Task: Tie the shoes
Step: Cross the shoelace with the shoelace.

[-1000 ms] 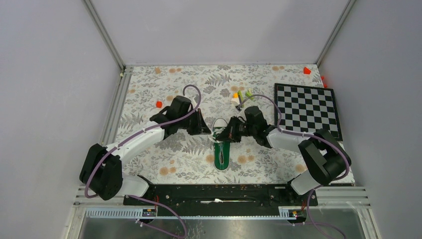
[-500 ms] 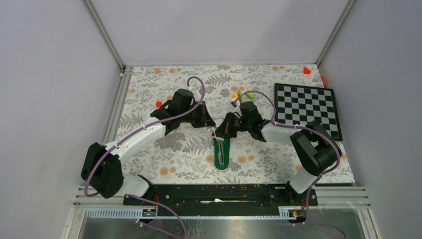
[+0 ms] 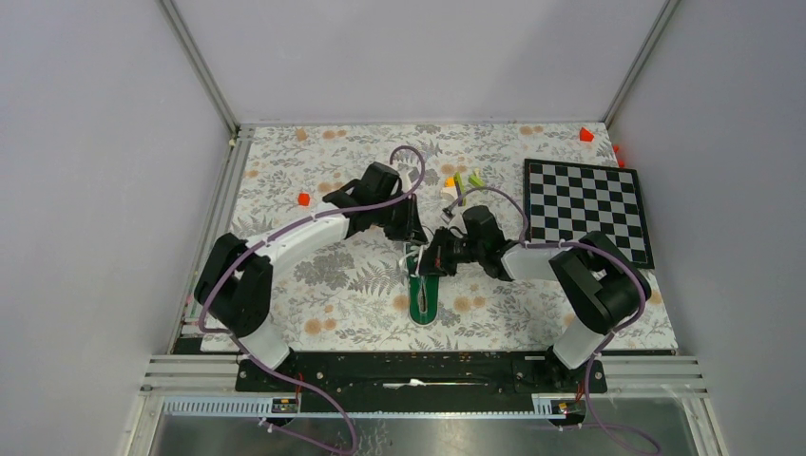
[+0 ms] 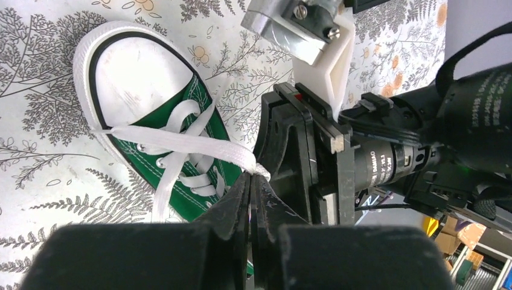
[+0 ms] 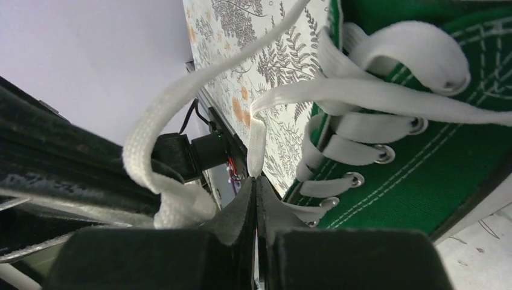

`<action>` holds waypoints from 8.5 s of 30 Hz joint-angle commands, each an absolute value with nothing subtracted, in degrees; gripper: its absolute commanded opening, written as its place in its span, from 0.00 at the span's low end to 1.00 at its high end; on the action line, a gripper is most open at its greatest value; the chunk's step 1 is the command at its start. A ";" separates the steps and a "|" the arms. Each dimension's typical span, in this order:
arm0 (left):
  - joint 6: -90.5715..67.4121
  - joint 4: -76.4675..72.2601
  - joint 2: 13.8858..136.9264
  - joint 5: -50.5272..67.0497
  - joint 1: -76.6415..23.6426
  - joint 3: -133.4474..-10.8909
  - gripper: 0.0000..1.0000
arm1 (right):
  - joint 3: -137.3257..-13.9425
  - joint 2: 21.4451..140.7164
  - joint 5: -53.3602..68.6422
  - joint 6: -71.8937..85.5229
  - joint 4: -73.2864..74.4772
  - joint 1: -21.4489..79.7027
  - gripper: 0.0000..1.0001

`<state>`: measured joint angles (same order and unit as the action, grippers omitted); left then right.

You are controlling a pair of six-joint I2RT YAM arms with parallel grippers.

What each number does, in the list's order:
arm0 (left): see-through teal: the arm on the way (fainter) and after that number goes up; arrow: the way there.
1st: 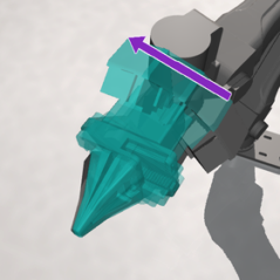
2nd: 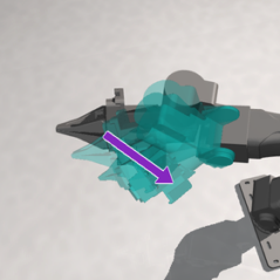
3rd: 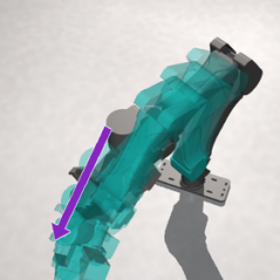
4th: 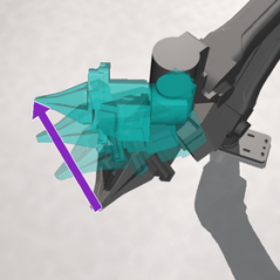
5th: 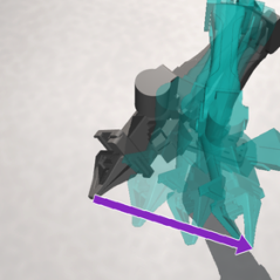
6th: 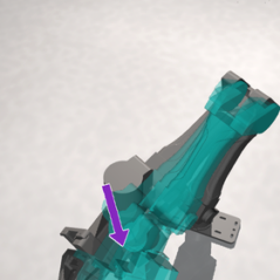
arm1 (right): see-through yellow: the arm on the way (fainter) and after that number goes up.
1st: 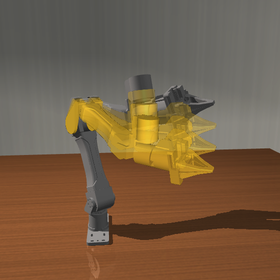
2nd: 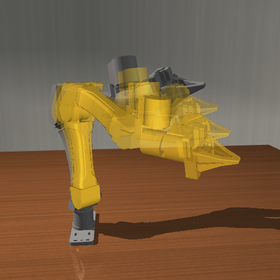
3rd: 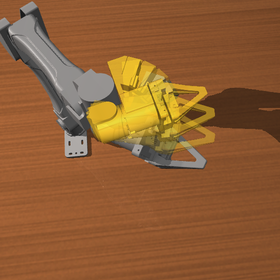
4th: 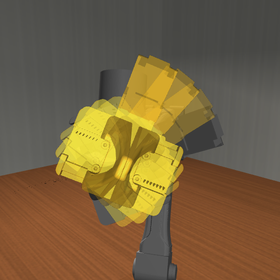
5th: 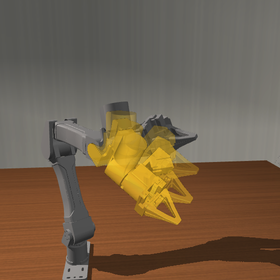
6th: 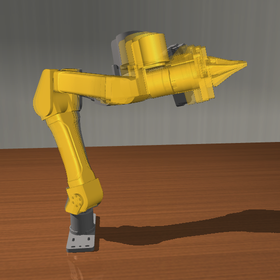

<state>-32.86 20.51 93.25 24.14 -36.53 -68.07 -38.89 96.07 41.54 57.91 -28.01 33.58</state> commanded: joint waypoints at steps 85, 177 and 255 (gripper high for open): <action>-56.15 1.76 78.16 26.44 -30.94 -42.20 0.00 | -46.38 81.61 27.75 38.11 4.60 33.60 0.40; -50.73 9.93 75.47 21.53 -33.93 -45.03 0.00 | -68.87 92.83 7.70 31.67 20.85 38.91 0.54; -50.38 12.13 76.93 20.54 -34.80 -47.30 0.00 | -81.29 90.99 7.54 31.22 22.39 36.22 0.65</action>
<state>-51.00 11.03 77.73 22.06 -34.57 -44.21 -90.63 100.95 2.61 35.55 27.57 36.62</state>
